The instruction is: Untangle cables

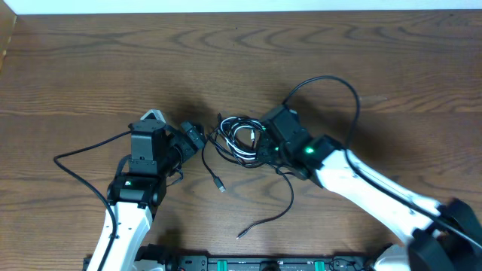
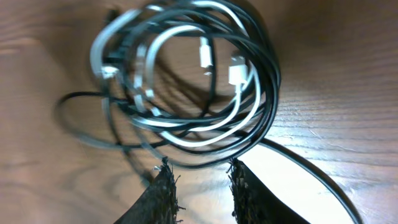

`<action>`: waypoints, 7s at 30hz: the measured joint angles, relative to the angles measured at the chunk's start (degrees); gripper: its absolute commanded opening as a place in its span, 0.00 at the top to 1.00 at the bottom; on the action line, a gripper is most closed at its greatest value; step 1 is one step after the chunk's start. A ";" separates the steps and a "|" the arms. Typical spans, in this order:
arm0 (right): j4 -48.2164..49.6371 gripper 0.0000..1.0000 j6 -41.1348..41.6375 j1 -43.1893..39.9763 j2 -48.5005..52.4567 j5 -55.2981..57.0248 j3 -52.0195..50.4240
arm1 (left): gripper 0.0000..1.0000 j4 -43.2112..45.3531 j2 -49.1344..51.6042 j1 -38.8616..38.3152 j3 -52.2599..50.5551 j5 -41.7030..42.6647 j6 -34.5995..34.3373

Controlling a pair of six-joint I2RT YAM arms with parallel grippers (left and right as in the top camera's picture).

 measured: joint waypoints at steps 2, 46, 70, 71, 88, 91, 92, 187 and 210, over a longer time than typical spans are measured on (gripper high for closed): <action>0.98 0.72 1.03 -0.02 2.10 -0.24 0.00 | 0.02 -0.02 0.00 0.00 0.00 0.00 0.00; 11.39 0.99 0.76 -0.55 16.22 -4.70 1.01 | 0.02 -0.02 0.00 0.00 0.00 0.00 0.00; 6.62 0.93 -28.41 -2.29 -11.76 -4.33 0.28 | 0.02 -0.02 0.00 0.00 0.00 0.00 0.00; 6.29 0.87 -29.77 -2.29 -14.03 -4.07 0.28 | 0.02 0.00 0.00 0.00 0.00 0.00 0.00; 18.29 0.66 -27.23 -2.27 2.54 -2.78 0.28 | 0.02 0.00 0.00 0.00 0.00 0.00 0.02; 21.29 0.67 -26.82 -2.27 6.60 -3.37 0.28 | 0.02 0.00 0.00 0.00 0.00 0.00 0.02; 22.01 0.68 -26.73 -2.27 7.76 -3.65 0.28 | 0.02 -0.02 0.00 0.00 0.00 0.00 0.00; 28.76 0.72 -44.00 1.70 14.45 -12.96 0.09 | 0.02 -0.02 0.00 0.02 0.00 0.00 0.00; 18.29 0.69 -46.25 -5.62 3.72 -15.30 0.02 | 0.02 -0.02 0.00 0.04 0.00 0.00 0.00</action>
